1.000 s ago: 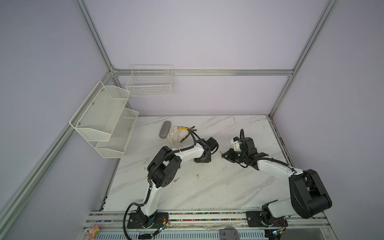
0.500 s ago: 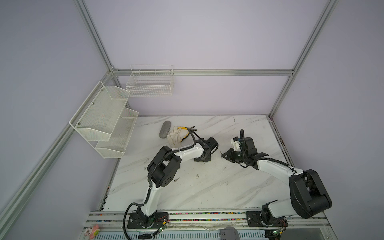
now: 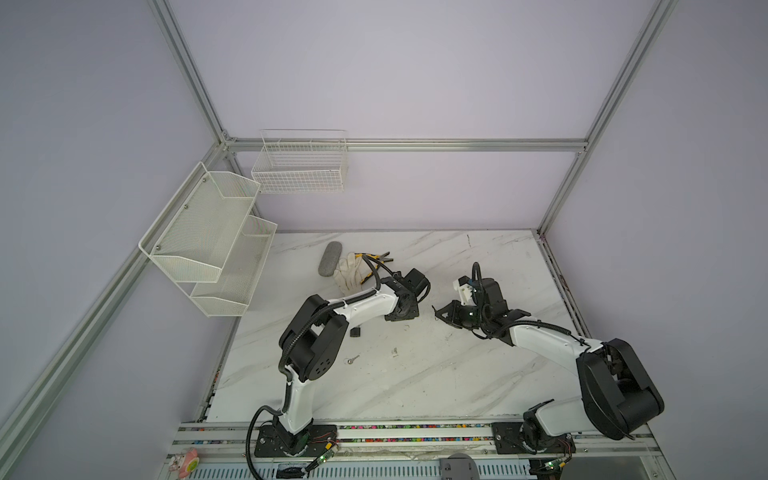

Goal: Unlock with the key

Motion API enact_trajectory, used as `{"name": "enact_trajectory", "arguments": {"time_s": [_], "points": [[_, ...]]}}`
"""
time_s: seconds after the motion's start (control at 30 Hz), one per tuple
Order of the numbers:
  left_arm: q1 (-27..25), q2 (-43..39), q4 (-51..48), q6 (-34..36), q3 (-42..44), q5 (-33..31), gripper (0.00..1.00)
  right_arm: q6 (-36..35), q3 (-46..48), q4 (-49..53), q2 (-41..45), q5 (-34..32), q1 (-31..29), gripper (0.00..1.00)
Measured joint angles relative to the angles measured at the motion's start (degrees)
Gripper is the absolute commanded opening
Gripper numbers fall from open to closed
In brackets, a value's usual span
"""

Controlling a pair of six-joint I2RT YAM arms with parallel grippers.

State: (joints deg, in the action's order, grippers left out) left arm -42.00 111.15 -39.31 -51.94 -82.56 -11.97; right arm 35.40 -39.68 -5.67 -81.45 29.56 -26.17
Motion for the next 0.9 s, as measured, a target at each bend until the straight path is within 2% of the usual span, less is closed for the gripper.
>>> {"name": "enact_trajectory", "arguments": {"time_s": [0.17,0.33,0.53,0.7,0.9], "points": [[1.44,-7.78,4.13,-4.94,4.11,1.09,0.0,4.09,3.02,-5.16,0.92,-2.8,-5.09,0.0],[2.34,-11.96,7.15,-9.55,6.6,1.38,0.0,7.89,5.62,-10.47,2.99,-7.41,-9.86,0.0],[2.34,-13.25,8.74,-13.7,7.52,1.31,0.0,12.63,7.13,-18.29,3.45,-14.88,-16.26,0.0],[2.16,-13.49,9.46,-15.54,7.52,1.29,0.0,14.86,6.51,-23.78,0.37,-19.21,-20.35,0.0],[2.03,-13.49,9.84,-16.24,7.52,1.31,0.0,15.3,5.42,-25.62,-2.69,-23.82,-21.77,0.0]]}}
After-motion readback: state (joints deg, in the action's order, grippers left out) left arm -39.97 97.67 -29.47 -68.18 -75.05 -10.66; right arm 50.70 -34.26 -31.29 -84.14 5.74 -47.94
